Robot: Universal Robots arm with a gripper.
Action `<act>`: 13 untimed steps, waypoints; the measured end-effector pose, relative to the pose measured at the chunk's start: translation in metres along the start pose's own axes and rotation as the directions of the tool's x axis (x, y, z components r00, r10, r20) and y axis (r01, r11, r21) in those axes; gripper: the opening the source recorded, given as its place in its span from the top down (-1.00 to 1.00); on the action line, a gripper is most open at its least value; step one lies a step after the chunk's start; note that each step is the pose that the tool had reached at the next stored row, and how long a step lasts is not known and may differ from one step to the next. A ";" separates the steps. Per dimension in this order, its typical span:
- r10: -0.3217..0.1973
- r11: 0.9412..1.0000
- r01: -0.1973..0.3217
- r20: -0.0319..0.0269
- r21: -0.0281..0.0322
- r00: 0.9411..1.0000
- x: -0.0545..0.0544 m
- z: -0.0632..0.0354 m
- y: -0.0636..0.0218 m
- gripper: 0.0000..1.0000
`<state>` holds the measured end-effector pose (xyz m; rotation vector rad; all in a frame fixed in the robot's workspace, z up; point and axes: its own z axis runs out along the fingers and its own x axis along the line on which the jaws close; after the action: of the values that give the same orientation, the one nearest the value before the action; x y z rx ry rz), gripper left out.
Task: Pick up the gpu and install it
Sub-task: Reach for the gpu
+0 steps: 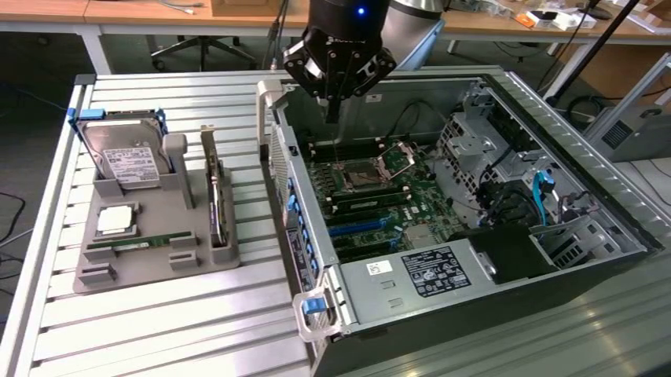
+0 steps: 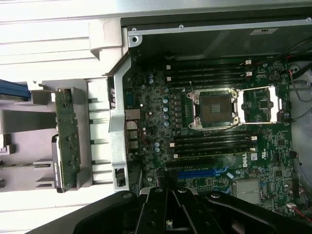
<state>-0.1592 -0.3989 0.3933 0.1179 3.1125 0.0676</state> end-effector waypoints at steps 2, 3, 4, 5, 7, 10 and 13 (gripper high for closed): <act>0.000 1.000 0.000 0.000 0.000 1.000 0.001 0.0000 0.0000 0.79; 0.000 1.000 0.000 0.000 0.000 1.000 0.001 -0.0001 -0.0001 0.79; 0.000 1.000 0.000 0.000 0.000 1.000 0.001 -0.0001 -0.0001 0.79; 0.000 1.000 0.000 0.000 0.000 1.000 0.002 -0.0001 -0.0001 0.79; 0.000 1.000 0.000 0.000 0.000 1.000 0.003 -0.0001 -0.0002 0.79; 0.000 1.000 0.000 0.000 0.000 1.000 0.004 -0.0001 -0.0003 0.79; 0.000 1.000 0.000 0.000 0.000 1.000 0.006 -0.0002 -0.0005 0.79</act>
<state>-0.1651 -0.3990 0.3933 0.1180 3.1125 0.0676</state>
